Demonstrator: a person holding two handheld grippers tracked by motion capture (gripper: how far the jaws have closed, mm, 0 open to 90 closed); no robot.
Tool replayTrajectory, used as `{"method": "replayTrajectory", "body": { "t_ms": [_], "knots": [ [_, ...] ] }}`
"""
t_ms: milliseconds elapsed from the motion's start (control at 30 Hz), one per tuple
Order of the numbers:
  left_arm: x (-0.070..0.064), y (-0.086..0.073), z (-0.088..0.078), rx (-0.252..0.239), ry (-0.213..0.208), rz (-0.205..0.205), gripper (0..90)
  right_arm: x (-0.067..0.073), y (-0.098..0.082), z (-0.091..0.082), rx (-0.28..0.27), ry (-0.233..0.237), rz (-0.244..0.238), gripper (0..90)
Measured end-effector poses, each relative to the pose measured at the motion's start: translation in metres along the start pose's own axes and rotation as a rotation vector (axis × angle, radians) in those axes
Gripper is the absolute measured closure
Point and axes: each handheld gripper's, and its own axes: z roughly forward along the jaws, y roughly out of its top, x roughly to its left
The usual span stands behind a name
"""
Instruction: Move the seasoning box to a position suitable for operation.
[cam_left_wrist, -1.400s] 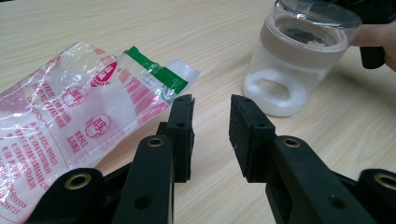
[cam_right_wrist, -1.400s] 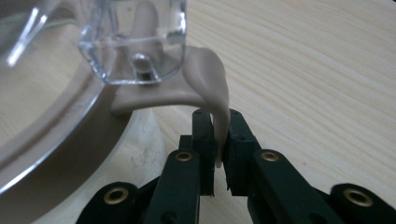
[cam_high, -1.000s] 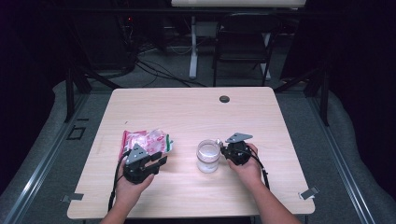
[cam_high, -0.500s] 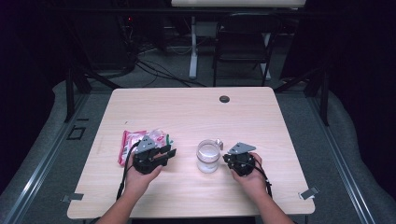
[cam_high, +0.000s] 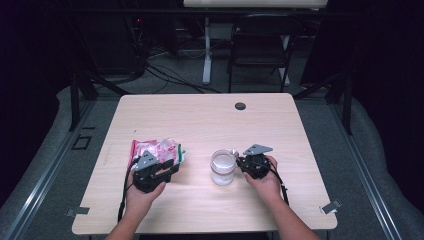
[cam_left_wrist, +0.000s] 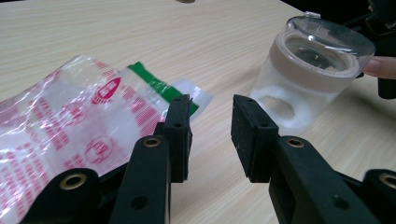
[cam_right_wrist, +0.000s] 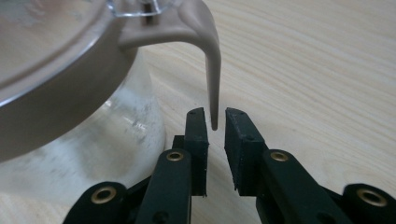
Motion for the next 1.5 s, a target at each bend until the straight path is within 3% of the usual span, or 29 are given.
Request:
{"method": "replayTrajectory", "body": {
  "t_ms": [133,233,400,567,867,967,1100,1167,1367,1500],
  "knots": [
    [0.003,-0.004,-0.006,-0.002,0.013,-0.017,68.3,-0.002,0.005,0.007,0.021,0.014,-0.007,86.1],
    [0.004,-0.005,-0.009,-0.008,0.02,-0.023,68.3,0.002,0.009,0.008,0.04,-0.018,-0.052,86.9],
    [0.005,-0.004,-0.009,-0.012,0.016,-0.023,68.3,0.007,0.008,0.005,0.054,-0.044,-0.054,87.6],
    [0.002,0.001,0.0,-0.01,-0.003,-0.006,68.4,0.015,0.001,-0.005,0.061,-0.069,-0.032,87.6],
    [-0.012,0.016,0.028,0.008,-0.08,0.054,68.4,0.034,-0.017,-0.028,0.079,-0.1,-0.03,87.5],
    [-0.016,0.02,0.036,0.011,-0.095,0.074,68.3,0.036,-0.023,-0.035,0.076,-0.094,-0.012,86.5],
    [-0.021,0.025,0.044,0.013,-0.109,0.085,67.9,0.036,-0.03,-0.044,0.062,-0.048,0.007,80.5],
    [-0.022,0.027,0.047,0.012,-0.113,0.085,67.9,0.037,-0.031,-0.048,0.059,-0.041,0.024,80.1],
    [-0.026,0.032,0.053,0.011,-0.121,0.076,67.3,0.041,-0.037,-0.057,0.059,-0.016,0.004,78.4],
    [-0.025,0.034,0.053,0.014,-0.126,0.066,67.3,0.039,-0.035,-0.071,0.032,0.002,0.017,70.3]
  ]
}}
